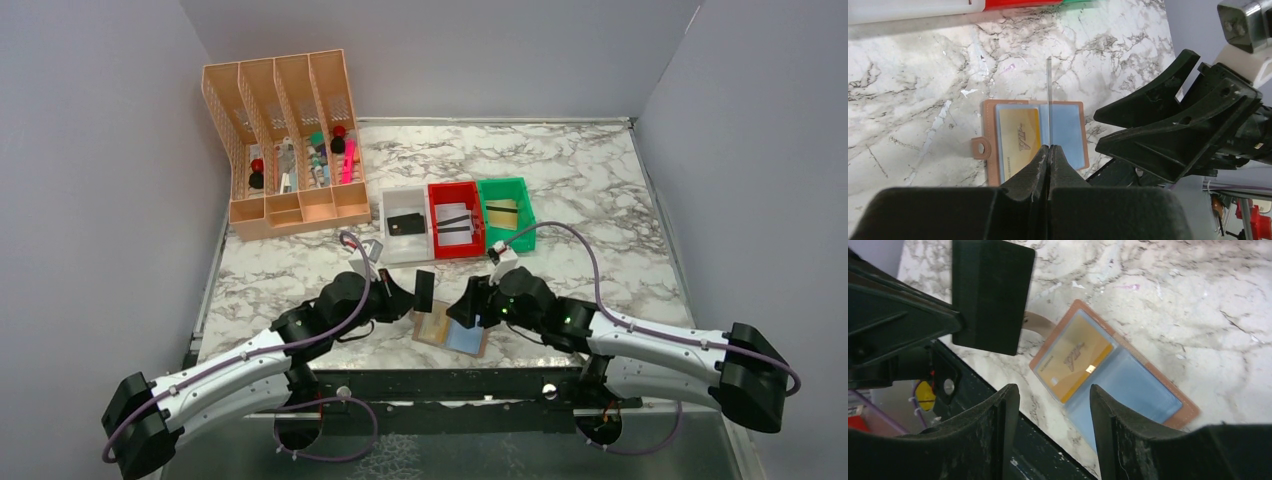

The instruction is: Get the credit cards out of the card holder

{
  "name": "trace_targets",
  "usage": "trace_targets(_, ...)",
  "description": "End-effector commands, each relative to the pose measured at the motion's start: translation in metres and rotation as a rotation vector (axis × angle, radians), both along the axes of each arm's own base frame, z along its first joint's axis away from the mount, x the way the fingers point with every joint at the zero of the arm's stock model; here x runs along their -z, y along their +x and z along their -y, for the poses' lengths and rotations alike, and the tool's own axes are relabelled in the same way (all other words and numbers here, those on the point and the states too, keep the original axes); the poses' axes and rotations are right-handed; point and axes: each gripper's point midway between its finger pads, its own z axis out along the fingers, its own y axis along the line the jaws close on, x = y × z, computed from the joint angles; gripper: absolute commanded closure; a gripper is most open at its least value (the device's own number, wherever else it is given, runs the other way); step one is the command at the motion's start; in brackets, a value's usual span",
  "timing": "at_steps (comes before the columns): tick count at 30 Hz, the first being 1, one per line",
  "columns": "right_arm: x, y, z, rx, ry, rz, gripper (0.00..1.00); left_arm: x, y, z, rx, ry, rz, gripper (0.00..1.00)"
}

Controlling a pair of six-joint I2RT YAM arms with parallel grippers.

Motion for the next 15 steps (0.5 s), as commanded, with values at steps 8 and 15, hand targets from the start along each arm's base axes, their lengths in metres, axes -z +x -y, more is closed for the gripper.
trace_targets(8, -0.071, 0.001, -0.032, -0.258, 0.377, 0.063, 0.38, -0.011, -0.011, 0.028, 0.12, -0.17, -0.008, 1.0)
trace_targets(15, -0.046, 0.021, -0.017, -0.201, 0.421, -0.062, 0.38, -0.022, -0.013, 0.041, 0.223, -0.244, -0.009, 1.0)
